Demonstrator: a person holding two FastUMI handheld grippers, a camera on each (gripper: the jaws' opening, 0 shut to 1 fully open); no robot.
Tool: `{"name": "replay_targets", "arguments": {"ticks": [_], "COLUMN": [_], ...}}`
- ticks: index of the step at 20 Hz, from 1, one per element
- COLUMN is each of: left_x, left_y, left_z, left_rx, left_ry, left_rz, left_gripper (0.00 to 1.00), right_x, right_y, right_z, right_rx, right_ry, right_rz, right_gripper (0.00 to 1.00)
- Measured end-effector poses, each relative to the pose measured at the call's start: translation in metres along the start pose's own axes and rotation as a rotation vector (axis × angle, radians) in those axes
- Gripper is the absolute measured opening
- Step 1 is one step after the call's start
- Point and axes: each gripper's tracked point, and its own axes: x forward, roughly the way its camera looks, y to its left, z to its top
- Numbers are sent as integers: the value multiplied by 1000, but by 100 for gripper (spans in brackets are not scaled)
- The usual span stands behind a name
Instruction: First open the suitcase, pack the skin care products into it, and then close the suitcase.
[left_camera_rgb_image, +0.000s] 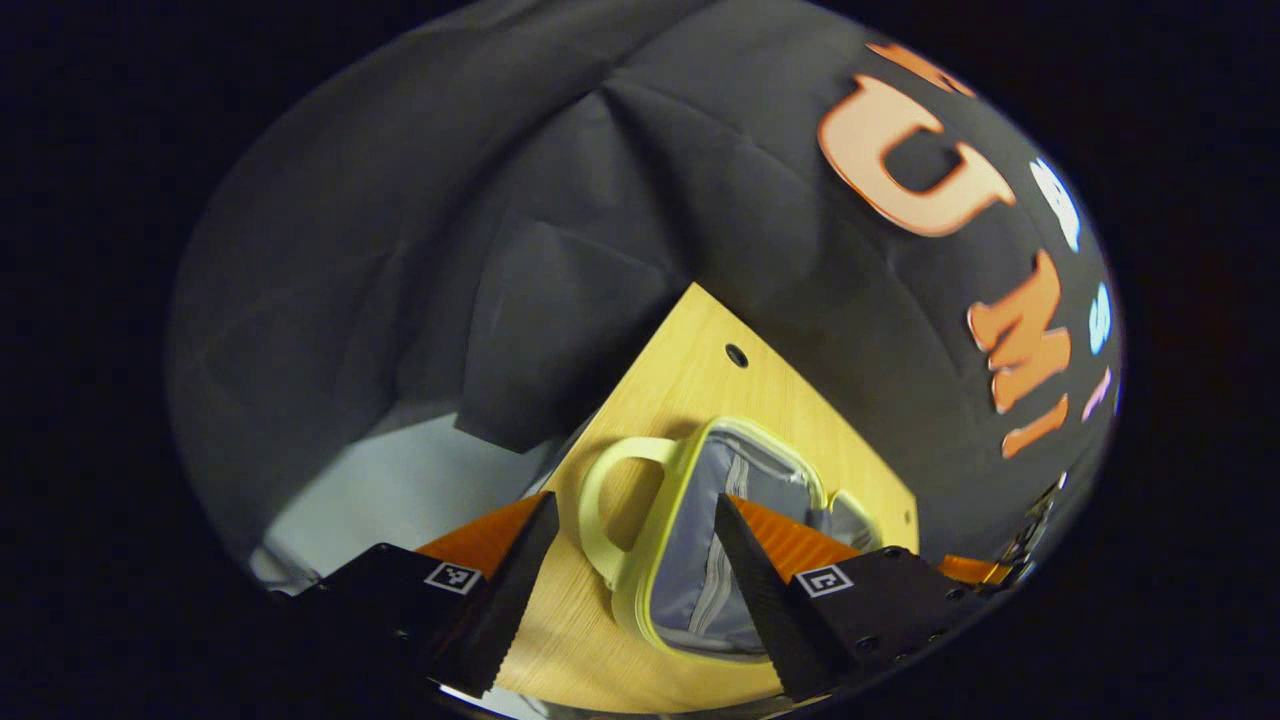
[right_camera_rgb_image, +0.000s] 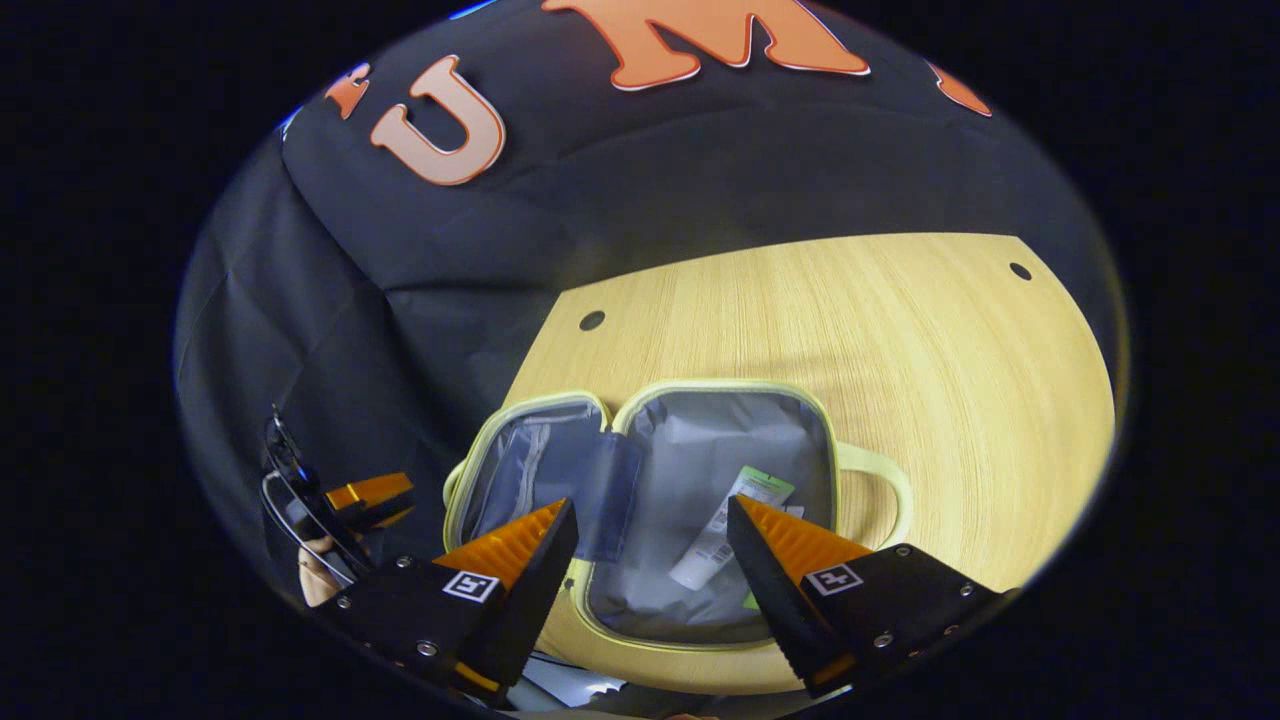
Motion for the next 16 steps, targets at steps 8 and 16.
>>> {"name": "replay_targets", "arguments": {"ticks": [8,16], "left_x": [63,90], "left_y": [34,32], "left_z": [-26,-36], "left_rx": [-298,-308], "left_ry": [127,145], "left_rz": [-140,-98], "left_gripper": [97,28], "right_x": [-9,-6], "right_y": [-10,-21], "right_z": [-2,-4], "right_rx": [55,91], "right_ry": [6,7], "right_rz": [-44,-52], "right_gripper": [96,96]}}
